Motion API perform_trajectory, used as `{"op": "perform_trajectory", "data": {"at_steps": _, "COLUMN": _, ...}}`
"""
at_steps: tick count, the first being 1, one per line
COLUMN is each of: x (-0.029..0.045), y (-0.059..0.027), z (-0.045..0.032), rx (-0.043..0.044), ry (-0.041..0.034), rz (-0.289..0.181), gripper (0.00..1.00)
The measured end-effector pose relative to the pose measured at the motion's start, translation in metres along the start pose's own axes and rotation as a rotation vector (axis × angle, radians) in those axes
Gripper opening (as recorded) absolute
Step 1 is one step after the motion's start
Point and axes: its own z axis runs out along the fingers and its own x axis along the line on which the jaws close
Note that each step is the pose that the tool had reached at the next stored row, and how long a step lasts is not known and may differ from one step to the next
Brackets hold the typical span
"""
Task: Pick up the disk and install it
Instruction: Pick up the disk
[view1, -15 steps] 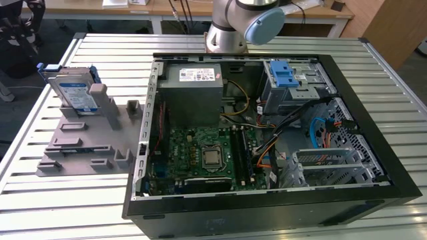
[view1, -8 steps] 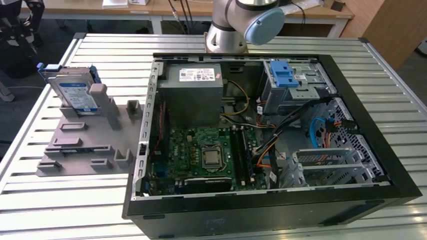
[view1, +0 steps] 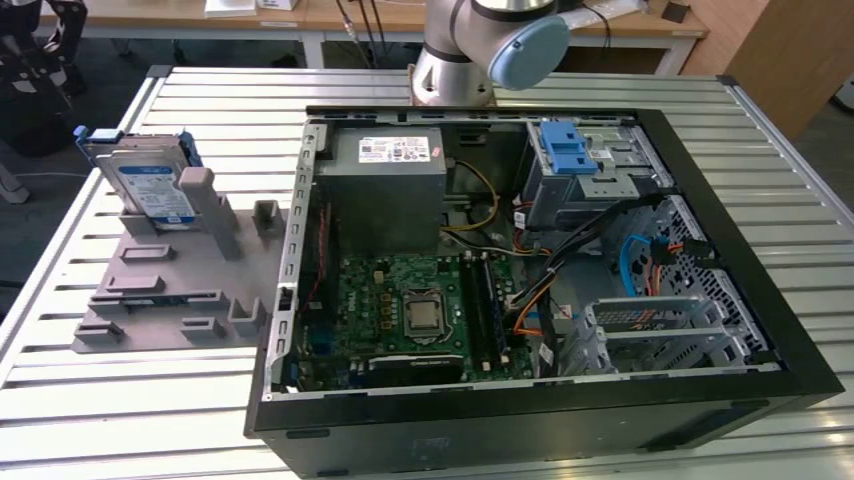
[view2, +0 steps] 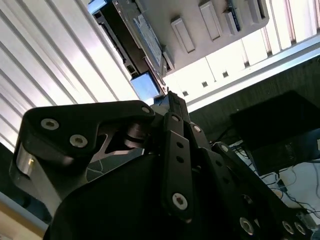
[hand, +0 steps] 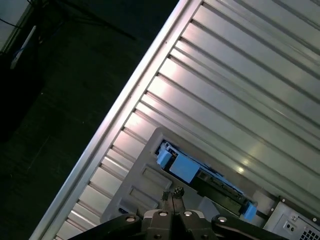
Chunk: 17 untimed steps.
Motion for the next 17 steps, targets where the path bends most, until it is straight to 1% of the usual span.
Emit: {"op": "perform_trajectory", "data": {"at_steps": 17, "x": 0.0018, "y": 0.0011, "z": 0.0003, "rx": 0.0028, "ry": 0.0064, "rz": -0.194, "gripper": 0.11}}
